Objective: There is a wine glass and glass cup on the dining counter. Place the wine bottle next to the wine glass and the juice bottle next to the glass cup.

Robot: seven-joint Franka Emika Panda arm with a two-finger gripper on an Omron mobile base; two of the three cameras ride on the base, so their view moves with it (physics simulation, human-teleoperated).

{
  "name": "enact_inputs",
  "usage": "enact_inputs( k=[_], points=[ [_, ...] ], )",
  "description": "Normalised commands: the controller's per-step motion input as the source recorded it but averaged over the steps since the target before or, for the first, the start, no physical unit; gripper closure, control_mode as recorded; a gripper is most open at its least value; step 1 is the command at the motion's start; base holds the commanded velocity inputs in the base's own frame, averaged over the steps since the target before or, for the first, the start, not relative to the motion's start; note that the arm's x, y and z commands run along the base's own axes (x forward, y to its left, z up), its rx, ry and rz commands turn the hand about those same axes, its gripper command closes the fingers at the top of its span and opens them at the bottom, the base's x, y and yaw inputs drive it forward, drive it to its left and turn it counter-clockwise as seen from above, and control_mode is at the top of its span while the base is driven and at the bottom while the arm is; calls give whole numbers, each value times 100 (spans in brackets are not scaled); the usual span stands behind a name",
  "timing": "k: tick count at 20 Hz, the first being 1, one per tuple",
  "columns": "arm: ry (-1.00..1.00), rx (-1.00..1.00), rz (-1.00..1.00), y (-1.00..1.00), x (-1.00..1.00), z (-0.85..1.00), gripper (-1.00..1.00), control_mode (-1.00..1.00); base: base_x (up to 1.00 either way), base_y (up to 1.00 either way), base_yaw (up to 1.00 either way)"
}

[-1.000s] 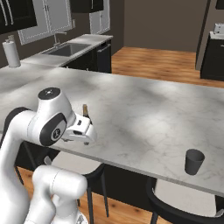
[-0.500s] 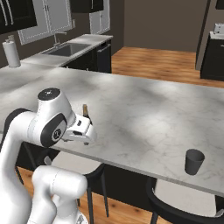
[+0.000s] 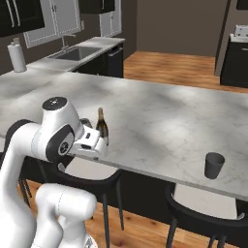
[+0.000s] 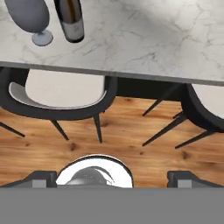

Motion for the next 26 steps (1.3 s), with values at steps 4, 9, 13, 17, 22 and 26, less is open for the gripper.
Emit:
enact_inputs(
  k=[4,9,13,17,22,26],
  points=[
    [0,0,0,0,0,0,-100,100,-68,0,-2],
    [0,0,0,0,0,0,-100,100,-69,1,0],
    [0,0,0,0,0,0,-100,100,-75,0,-2],
    [0,0,0,0,0,0,-100,100,-52,-16,-2],
    [0,0,0,0,0,0,-100,100,-8,-70,0],
    [0,0,0,0,0,0,-100,100,-3,-77,0]
  ],
)
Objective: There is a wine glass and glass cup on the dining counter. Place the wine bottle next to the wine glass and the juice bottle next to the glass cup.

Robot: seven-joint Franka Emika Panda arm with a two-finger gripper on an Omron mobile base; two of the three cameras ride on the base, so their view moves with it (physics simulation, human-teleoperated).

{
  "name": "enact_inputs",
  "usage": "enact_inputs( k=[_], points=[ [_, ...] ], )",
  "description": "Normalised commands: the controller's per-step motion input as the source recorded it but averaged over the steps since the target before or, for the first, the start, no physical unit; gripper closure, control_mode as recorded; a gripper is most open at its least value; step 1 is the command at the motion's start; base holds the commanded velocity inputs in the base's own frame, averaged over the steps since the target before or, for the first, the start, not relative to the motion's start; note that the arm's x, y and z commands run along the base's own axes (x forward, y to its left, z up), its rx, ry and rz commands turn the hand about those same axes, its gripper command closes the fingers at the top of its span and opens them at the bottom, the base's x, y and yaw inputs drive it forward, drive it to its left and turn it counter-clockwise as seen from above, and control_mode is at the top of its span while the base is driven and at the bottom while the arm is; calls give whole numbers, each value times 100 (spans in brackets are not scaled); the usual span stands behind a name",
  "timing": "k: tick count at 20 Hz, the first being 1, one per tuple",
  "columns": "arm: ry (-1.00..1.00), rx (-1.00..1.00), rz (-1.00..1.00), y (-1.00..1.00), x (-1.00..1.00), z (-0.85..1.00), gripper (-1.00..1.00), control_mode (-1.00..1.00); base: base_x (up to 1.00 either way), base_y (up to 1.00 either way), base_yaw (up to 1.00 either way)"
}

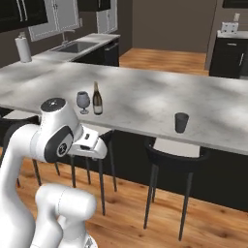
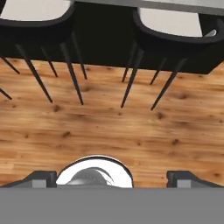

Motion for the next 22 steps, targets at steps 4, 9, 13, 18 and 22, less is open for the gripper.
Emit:
enact_inputs(
  k=[4,9,13,18,22],
  points=[
    [0,0,0,0,0,0,-100,100,-11,-78,0],
    [0,0,0,0,0,0,-100,100,-13,-77,0],
    [0,0,0,0,0,0,-100,100,-4,-77,0],
    [0,0,0,0,0,0,-100,100,0,-78,0],
    [0,0,0,0,0,0,-100,100,0,-77,0]
  ],
)
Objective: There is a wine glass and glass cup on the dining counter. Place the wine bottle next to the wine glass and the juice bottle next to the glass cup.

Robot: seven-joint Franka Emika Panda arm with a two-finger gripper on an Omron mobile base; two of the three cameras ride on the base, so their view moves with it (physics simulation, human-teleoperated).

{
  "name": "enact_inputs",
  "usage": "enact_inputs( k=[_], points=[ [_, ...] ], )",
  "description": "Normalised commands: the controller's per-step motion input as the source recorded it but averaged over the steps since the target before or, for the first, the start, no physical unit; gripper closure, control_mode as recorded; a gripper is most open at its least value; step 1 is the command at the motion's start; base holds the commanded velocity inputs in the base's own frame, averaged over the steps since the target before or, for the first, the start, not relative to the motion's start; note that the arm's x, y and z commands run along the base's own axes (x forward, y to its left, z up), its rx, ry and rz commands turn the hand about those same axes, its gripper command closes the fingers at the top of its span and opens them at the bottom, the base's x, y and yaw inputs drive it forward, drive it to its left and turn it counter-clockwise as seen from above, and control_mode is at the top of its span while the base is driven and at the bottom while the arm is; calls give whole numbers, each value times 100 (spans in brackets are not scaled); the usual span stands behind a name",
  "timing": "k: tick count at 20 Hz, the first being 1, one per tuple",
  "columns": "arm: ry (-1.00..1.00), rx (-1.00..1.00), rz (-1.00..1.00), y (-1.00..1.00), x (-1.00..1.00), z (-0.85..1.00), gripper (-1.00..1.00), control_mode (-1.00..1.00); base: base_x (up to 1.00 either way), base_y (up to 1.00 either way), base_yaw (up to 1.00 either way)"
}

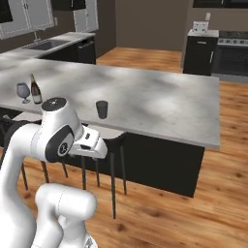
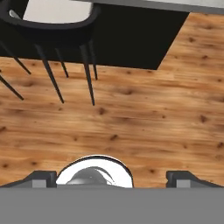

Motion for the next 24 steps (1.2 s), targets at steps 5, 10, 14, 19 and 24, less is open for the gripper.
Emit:
enact_inputs(
  k=[5,10,14,19,24],
  points=[
    [0,0,0,0,0,0,-100,100,0,-77,0],
    [0,0,0,0,0,0,-100,100,0,-77,0],
    [0,0,0,0,0,0,-100,100,1,-77,0],
    [0,0,0,0,0,0,-100,100,8,-77,0],
    [0,0,0,0,0,0,-100,100,16,-75,0]
  ],
)
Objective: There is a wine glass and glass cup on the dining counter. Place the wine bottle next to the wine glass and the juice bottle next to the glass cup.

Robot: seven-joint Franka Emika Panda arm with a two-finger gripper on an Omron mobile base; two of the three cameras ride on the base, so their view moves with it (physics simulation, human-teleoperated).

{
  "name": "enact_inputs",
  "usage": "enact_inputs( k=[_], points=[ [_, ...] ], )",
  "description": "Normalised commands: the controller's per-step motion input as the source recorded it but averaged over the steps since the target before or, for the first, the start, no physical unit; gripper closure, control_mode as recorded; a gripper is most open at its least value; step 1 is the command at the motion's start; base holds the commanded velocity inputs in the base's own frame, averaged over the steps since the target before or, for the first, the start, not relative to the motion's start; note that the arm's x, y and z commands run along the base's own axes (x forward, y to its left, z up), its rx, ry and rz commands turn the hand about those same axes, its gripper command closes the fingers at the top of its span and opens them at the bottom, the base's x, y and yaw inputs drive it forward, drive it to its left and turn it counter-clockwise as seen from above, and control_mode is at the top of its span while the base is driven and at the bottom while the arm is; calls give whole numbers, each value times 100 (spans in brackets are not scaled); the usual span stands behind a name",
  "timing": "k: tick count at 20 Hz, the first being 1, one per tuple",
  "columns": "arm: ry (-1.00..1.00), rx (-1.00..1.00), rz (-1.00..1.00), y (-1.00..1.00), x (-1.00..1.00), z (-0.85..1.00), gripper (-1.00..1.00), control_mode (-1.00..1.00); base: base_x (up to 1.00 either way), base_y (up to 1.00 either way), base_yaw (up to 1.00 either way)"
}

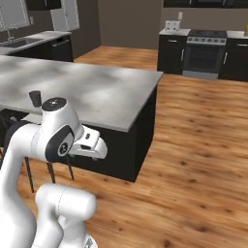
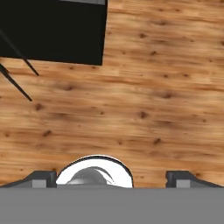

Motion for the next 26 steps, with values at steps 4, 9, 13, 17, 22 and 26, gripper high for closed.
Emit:
enact_inputs(
  k=[4,9,13,17,22,26],
  points=[
    [0,0,0,0,0,0,-100,100,17,-74,0],
    [0,0,0,0,0,0,-100,100,25,-71,0],
    [0,0,0,0,0,0,-100,100,32,-67,0],
    [0,0,0,0,0,0,-100,100,38,-64,0],
    [0,0,0,0,0,0,-100,100,47,-60,0],
    [0,0,0,0,0,0,-100,100,62,-51,0]
  ],
)
